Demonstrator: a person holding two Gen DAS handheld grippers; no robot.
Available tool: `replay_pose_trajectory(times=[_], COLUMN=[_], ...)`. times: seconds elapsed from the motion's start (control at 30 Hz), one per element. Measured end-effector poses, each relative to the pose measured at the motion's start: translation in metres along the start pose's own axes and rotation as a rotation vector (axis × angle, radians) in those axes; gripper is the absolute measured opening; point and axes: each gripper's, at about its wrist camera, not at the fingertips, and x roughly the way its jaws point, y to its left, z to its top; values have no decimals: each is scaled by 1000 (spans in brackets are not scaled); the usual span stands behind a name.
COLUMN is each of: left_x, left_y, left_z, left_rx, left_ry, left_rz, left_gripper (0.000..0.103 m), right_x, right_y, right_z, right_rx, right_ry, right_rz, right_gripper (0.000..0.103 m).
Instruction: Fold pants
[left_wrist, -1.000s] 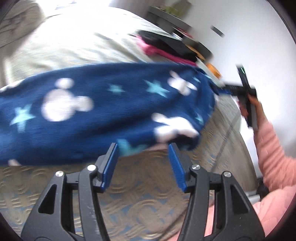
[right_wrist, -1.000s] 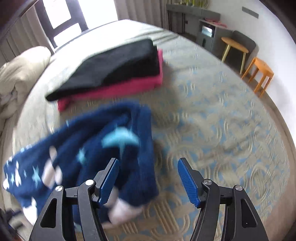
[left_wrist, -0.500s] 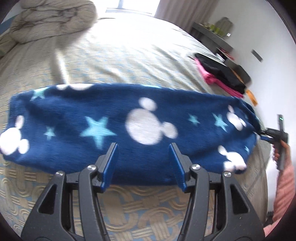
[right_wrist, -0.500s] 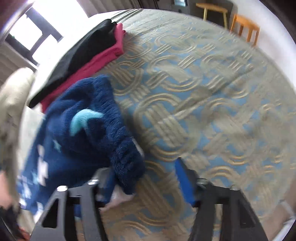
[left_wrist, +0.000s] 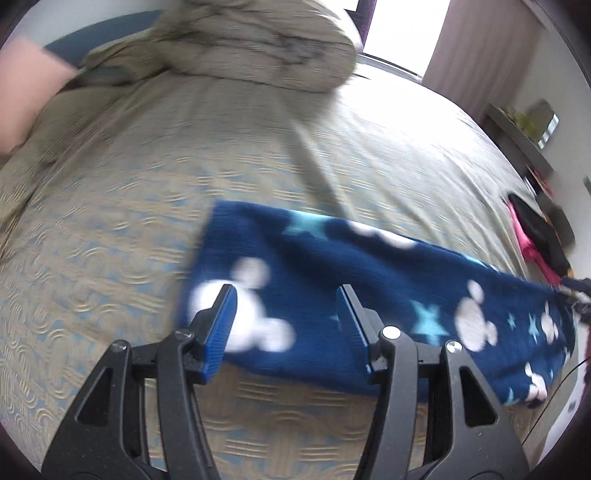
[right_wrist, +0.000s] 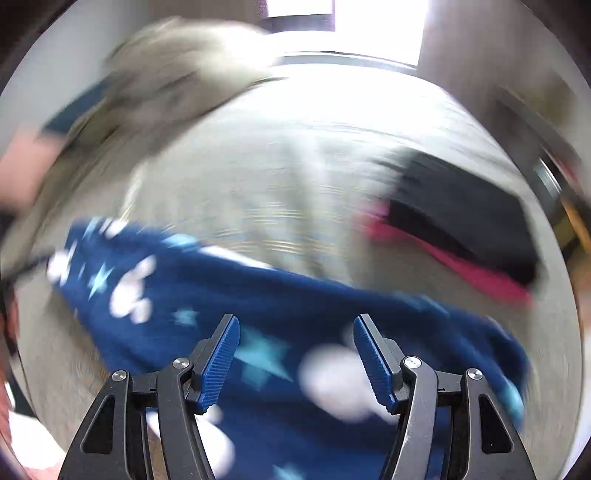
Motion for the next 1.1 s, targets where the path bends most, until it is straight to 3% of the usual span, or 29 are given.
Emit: replay_pose_trajectory(times=[0.1, 0.23, 0.4, 0.5, 0.6, 0.77, 0.87, 0.9, 0.93, 0.97, 1.1], left_x=[2, 8, 18, 27, 36, 30, 29, 30, 32, 34, 21], left_y=[34, 65, 62, 65, 72, 85, 86, 85, 83, 81, 78], left_z=[-1, -20, -43, -49, -47, -46, -43, -43, -43, -42, -37], left_rx=[-82, -167, -174, -215, -265, -311, -283, -271, -253, -236, -216], left_ry=[9, 32, 38, 22, 22, -39, -52, -45, -39, -37, -99], left_rz=[-5, -87, -181, -240, -282, -293, -305, -306, -303, -295, -290], left_gripper=[59, 60, 60, 60, 60, 45, 32, 28, 14, 9, 9], right_x=[38, 80, 115, 130, 155, 186, 197, 200, 204, 209, 199], right_y=[58, 133, 217, 276, 327, 377, 390, 393, 397, 399, 397], right_z=[33, 82, 132, 161, 185, 195, 192, 191, 190, 189, 190], right_rx=[-138, -251, -344, -424, -474, -557, -583, -588, -593, -588, -575], right_ry=[31, 57, 64, 50, 91, 136, 167, 177, 197, 219, 151], right_rz=[96, 250, 355, 410, 460, 435, 442, 438, 431, 399, 393], right_gripper=[65, 65, 65, 65, 65, 65, 65, 51, 12, 2, 2])
